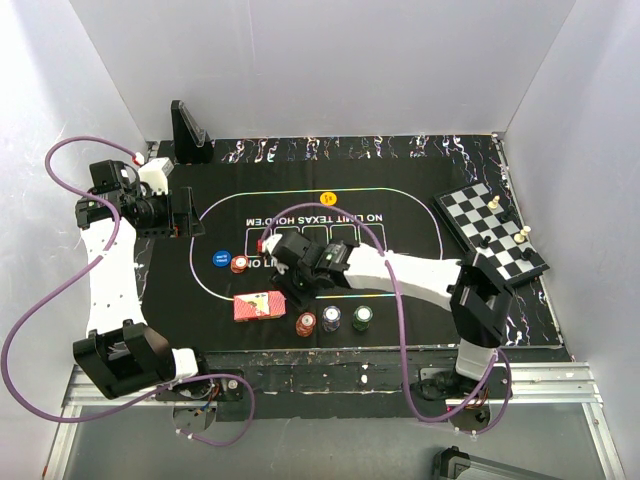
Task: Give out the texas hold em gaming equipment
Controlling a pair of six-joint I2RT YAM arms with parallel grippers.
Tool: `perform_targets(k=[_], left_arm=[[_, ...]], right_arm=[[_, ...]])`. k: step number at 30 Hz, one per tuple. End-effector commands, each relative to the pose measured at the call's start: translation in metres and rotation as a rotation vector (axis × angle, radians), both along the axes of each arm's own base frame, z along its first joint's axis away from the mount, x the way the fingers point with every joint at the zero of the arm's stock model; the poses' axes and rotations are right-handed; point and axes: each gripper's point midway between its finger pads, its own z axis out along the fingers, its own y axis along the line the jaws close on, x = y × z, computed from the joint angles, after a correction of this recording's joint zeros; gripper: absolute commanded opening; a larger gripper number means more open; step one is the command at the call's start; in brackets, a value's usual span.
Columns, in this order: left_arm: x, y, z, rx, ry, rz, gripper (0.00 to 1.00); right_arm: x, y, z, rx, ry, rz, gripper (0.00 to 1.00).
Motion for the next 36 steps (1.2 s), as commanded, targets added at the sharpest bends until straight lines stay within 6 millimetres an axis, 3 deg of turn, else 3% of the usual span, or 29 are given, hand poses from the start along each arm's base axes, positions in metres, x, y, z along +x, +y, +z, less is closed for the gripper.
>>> perform_targets(k=[1, 4, 5, 7, 12, 15, 24, 28, 34, 36], left_arm=[[-0.002, 0.000, 0.008, 0.013, -0.042, -0.004, 1.00], [-0.002, 0.001, 0.007, 0.017, -0.039, -0.005, 1.00], [-0.003, 0.001, 0.005, 0.017, -0.034, -0.008, 1.00], [-0.002, 0.002, 0.004, 0.019, -0.032, -0.007, 1.00], [0.001, 0.003, -0.001, 0.015, -0.020, -0.011, 1.00], [0.004, 0.003, -0.006, 0.004, -0.009, -0.016, 1.00], [0.009, 0.002, -0.009, -0.006, -0.001, -0.030, 1.00], [0.009, 0.002, -0.012, -0.009, 0.006, -0.033, 1.00], [0.009, 0.001, -0.014, -0.010, 0.006, -0.037, 1.00], [0.008, 0.000, -0.015, -0.012, 0.010, -0.037, 1.00]], right_arm=[[0.048, 0.002, 0.050, 0.107, -0.060, -0.098, 0.01], [0.088, -0.007, 0.053, 0.107, -0.064, -0.193, 0.01], [0.121, -0.014, 0.057, 0.109, -0.092, -0.263, 0.01], [0.154, -0.024, 0.055, 0.086, -0.110, -0.337, 0.01], [0.227, -0.051, 0.032, 0.032, -0.118, -0.513, 0.01], [0.258, -0.061, 0.009, -0.009, -0.114, -0.574, 0.01], [0.304, -0.075, -0.033, -0.032, -0.097, -0.675, 0.01], [0.314, -0.078, -0.049, -0.052, -0.099, -0.694, 0.01], [0.325, -0.080, -0.055, -0.048, -0.109, -0.713, 0.02], [0.325, -0.080, -0.059, -0.063, -0.097, -0.710, 0.06]])
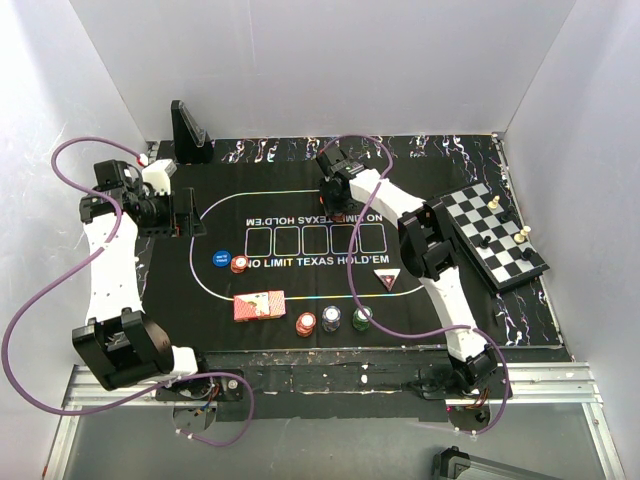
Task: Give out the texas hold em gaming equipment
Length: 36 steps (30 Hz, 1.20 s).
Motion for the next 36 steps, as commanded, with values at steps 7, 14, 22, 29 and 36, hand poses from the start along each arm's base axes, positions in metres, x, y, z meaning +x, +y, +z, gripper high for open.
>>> perform_targets(k=[7, 14, 22, 29, 36], left_arm=[[-0.004, -0.002, 0.001, -0.007, -0.015, -0.012, 1.00], [-0.010, -0.003, 0.006, 0.002, -0.028, -0.008, 1.00], [-0.014, -0.003, 0.016, 0.012, -0.045, 0.007, 1.00], [-0.016, -0.005, 0.019, 0.002, -0.045, 0.007, 1.00], [-0.019, -0.005, 0.021, 0.006, -0.047, 0.011, 1.00]], right_arm=[[0.011, 0.006, 0.009, 0.033, -0.010, -0.018, 0.57], [0.003, 0.008, 0.041, 0.044, -0.031, -0.010, 0.81], [-0.057, 0.032, 0.125, 0.076, -0.143, 0.101, 0.84], [-0.194, 0.078, 0.115, 0.141, -0.071, 0.512, 0.88], [-0.277, 0.089, 0.078, 0.154, 0.103, 0.697, 0.90]])
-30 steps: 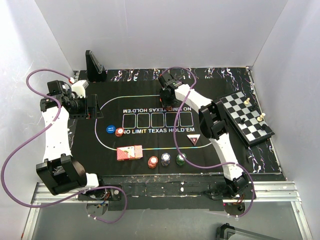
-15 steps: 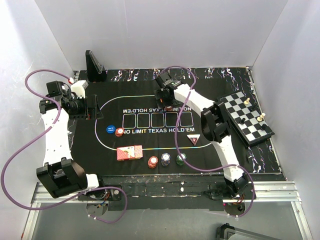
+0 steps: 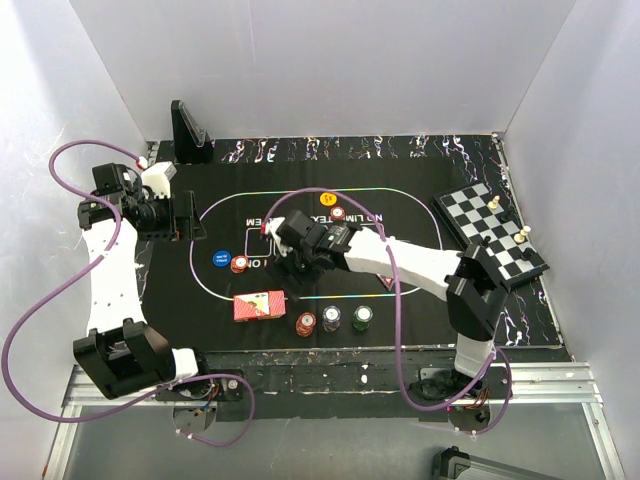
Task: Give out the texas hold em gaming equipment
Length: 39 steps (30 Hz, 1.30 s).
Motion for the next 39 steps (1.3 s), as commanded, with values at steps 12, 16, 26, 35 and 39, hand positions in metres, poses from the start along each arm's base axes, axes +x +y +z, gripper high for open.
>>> perform_targets(k=[12, 16, 26, 35, 39], left_arm=[[-0.009, -0.001, 0.025, 0.018, -0.061, 0.007, 1.00], [-0.010, -0.001, 0.025, 0.020, -0.059, 0.010, 1.00], [-0.010, 0.000, 0.027, 0.029, -0.070, 0.010, 1.00], [-0.009, 0.002, 0.025, 0.037, -0.072, 0.016, 1.00], [-0.010, 0.002, 0.026, 0.042, -0.075, 0.017, 1.00]], right_arm=[[-0.070, -0.001, -0.065, -0.114, 0.161, 0.186, 0.92], [-0.080, 0.000, -0.077, -0.126, 0.184, 0.202, 0.93], [-0.081, -0.005, -0.098, -0.163, 0.174, 0.185, 0.94], [-0.083, -0.005, -0.103, -0.178, 0.180, 0.169, 0.82], [-0.083, -0.007, -0.106, -0.198, 0.174, 0.163, 0.74]])
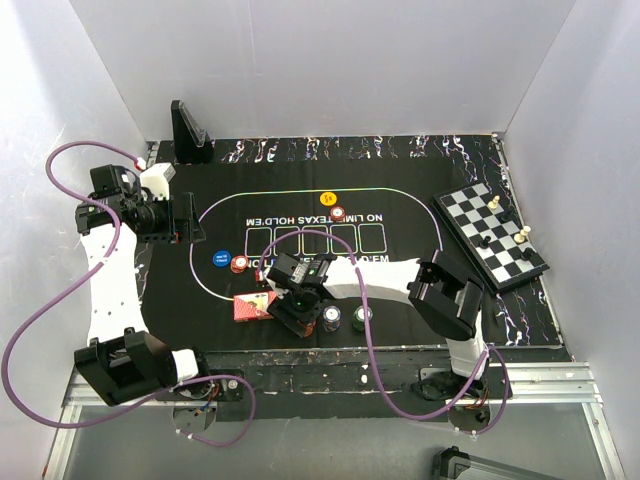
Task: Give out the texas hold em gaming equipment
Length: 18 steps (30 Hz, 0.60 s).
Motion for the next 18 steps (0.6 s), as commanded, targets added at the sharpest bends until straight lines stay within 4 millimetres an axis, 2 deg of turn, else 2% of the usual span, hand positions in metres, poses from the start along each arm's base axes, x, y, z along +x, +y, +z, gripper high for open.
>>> perform_targets(k=[1, 7, 9, 14, 18], left_arm=[[-0.001, 0.003, 0.018, 0.027, -0.066, 0.011, 1.00], [-0.001, 0.003, 0.020, 0.034, -0.073, 0.013, 1.00], [-0.001, 0.004, 0.019, 0.034, -0.071, 0.013, 1.00], [-0.002, 0.003, 0.020, 0.036, -0.077, 0.012, 1.00], [-0.002, 0.004, 0.020, 0.038, -0.078, 0.014, 1.00]], right_arm=[[0.000, 0.001, -0.006, -0.018, -0.018, -0.004, 0.72], [0.006, 0.003, 0.003, -0.001, -0.045, -0.014, 0.56], [0.006, 0.005, 0.007, 0.007, -0.050, -0.013, 0.48], [0.009, 0.007, 0.014, 0.019, -0.065, -0.017, 0.18], [0.010, 0.009, 0.018, 0.023, -0.069, -0.017, 0.04]])
